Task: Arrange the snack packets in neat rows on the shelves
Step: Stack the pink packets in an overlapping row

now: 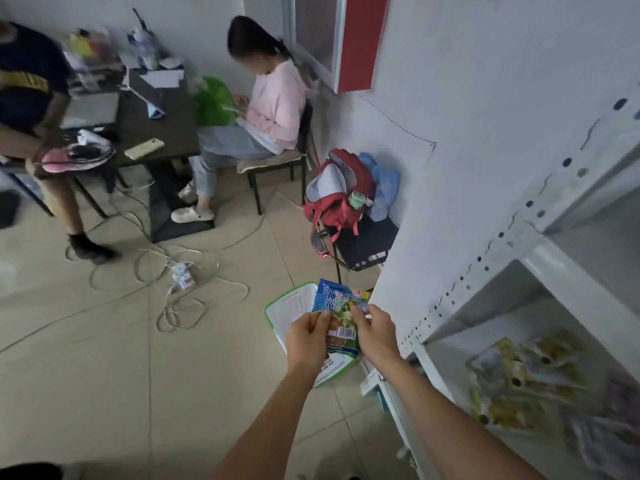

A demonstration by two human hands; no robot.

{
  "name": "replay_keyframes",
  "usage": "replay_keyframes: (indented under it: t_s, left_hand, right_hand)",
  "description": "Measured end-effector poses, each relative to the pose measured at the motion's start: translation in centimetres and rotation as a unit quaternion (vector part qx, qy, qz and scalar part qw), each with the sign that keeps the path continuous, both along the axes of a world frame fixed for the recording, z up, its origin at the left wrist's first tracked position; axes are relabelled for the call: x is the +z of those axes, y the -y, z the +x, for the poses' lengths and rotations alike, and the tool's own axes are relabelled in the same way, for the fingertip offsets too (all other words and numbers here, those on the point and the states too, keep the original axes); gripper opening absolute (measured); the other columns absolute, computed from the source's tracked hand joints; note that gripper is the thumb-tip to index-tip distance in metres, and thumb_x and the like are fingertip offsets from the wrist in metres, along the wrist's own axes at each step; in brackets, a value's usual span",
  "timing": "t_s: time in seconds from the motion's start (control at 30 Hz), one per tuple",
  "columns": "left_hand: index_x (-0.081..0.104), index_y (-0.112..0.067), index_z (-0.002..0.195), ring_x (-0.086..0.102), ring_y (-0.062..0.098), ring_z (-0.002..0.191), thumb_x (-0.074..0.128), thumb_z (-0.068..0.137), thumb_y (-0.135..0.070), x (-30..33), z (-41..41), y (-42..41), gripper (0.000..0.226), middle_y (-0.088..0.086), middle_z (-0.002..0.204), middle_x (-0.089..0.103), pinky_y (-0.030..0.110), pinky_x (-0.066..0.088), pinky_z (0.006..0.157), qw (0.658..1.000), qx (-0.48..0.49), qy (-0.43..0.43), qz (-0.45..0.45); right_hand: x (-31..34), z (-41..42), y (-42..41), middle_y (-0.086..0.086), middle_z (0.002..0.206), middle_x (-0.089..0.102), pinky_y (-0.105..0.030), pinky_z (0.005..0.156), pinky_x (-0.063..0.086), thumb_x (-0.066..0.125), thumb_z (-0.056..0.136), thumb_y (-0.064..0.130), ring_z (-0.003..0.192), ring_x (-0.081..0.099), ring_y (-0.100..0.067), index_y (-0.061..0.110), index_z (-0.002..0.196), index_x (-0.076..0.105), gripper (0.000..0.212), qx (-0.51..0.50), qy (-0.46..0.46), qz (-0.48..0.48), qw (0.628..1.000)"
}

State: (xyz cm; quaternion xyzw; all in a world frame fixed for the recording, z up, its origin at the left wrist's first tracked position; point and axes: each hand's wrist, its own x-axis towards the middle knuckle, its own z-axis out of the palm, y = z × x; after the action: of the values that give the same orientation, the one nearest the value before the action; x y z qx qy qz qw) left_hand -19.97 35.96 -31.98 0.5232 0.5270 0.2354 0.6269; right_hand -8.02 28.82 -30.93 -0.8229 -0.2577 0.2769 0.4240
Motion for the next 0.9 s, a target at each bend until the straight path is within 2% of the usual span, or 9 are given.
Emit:
replay_keyframes:
  t_s: [0.13,0.2,0.27,0.43,0.53,0.6,0.73,0.8,0.9]
  left_hand:
    - [0.071,-0.008,0.089,0.077,0.022,0.068,0.065,0.103,-0.036,-0.4,-0.7,-2.3,0.032,0.006,0.077,0.078,0.038,0.061,0.062,0.999,0.030,-0.013,-0.007]
    - [0.071,-0.012,0.084,0.074,0.021,0.064,0.065,0.102,-0.037,-1.1,-1.0,-3.7,0.031,0.006,0.074,0.077,0.035,0.055,0.057,0.999,0.038,-0.020,-0.007]
    - [0.071,-0.015,0.082,0.072,0.022,0.062,0.066,0.101,-0.038,-1.8,-0.9,-5.2,0.031,0.005,0.072,0.076,0.035,0.052,0.057,0.999,0.042,-0.025,-0.008]
    - [0.071,-0.012,0.085,0.074,0.023,0.063,0.066,0.102,-0.036,-2.6,0.2,-9.2,0.030,0.006,0.073,0.077,0.032,0.051,0.053,0.998,0.046,-0.034,-0.014]
    - [0.071,-0.014,0.085,0.076,0.028,0.069,0.066,0.102,-0.035,-2.4,1.6,-10.9,0.028,0.006,0.075,0.077,0.032,0.051,0.052,0.998,0.047,-0.035,-0.021]
    - [0.070,-0.015,0.082,0.076,0.027,0.068,0.066,0.102,-0.034,-2.3,2.6,-11.8,0.028,0.005,0.074,0.077,0.032,0.052,0.051,0.998,0.044,-0.036,-0.019]
    - [0.066,-0.015,0.076,0.073,0.022,0.064,0.067,0.102,-0.031,-2.3,5.3,-14.2,0.030,0.004,0.072,0.075,0.033,0.054,0.052,0.998,0.053,-0.035,-0.018]
    - [0.067,-0.014,0.077,0.073,0.023,0.065,0.067,0.102,-0.030,-2.6,6.0,-15.3,0.030,0.004,0.071,0.076,0.037,0.056,0.056,0.998,0.060,-0.033,-0.013]
    - [0.068,-0.016,0.076,0.072,0.020,0.062,0.068,0.102,-0.031,-2.8,6.6,-17.2,0.030,0.004,0.071,0.075,0.032,0.051,0.053,0.998,0.051,-0.044,-0.016]
  right_hand:
    - [-0.6,-0.2,-3.1,0.000,0.083,0.073,-0.024,0.060,0.055,0.053,0.108,0.034,0.075,0.073,-0.016,0.021,0.089,0.062,0.024,0.039,-0.016,-0.001,0.999]
    - [-1.1,-0.3,-4.6,0.000,0.083,0.073,-0.019,0.056,0.053,0.053,0.108,0.033,0.071,0.072,-0.010,0.019,0.094,0.064,0.023,0.048,-0.029,-0.008,0.998]
    - [-1.4,-0.2,-6.3,-0.001,0.085,0.074,-0.016,0.053,0.051,0.053,0.108,0.034,0.070,0.071,-0.007,0.016,0.099,0.066,0.024,0.058,-0.026,-0.016,0.998]
    - [-2.1,0.4,-10.2,0.003,0.081,0.074,-0.028,0.061,0.059,0.055,0.106,0.039,0.068,0.073,-0.007,0.022,0.094,0.066,0.023,0.031,-0.009,-0.010,0.999]
    - [-1.7,1.3,-11.5,0.004,0.077,0.072,-0.015,0.051,0.051,0.057,0.106,0.034,0.063,0.070,0.000,0.015,0.094,0.067,0.025,0.009,-0.014,0.001,1.000]
    - [-1.8,2.4,-12.4,0.005,0.075,0.070,-0.012,0.049,0.048,0.057,0.106,0.033,0.062,0.070,0.000,0.013,0.091,0.066,0.026,0.006,-0.011,0.004,1.000]
    - [-2.9,5.4,-15.2,0.001,0.074,0.071,-0.033,0.062,0.060,0.059,0.104,0.041,0.068,0.072,-0.013,0.014,0.082,0.065,0.035,0.003,-0.016,-0.019,1.000]
    - [-3.6,6.6,-16.4,0.000,0.075,0.074,-0.038,0.065,0.062,0.061,0.102,0.046,0.068,0.074,-0.014,0.015,0.081,0.067,0.037,0.013,-0.026,-0.017,0.999]
    - [-4.1,7.5,-17.9,-0.001,0.074,0.075,-0.039,0.062,0.063,0.060,0.102,0.048,0.065,0.074,-0.013,0.017,0.084,0.069,0.037,0.027,-0.051,-0.027,0.998]
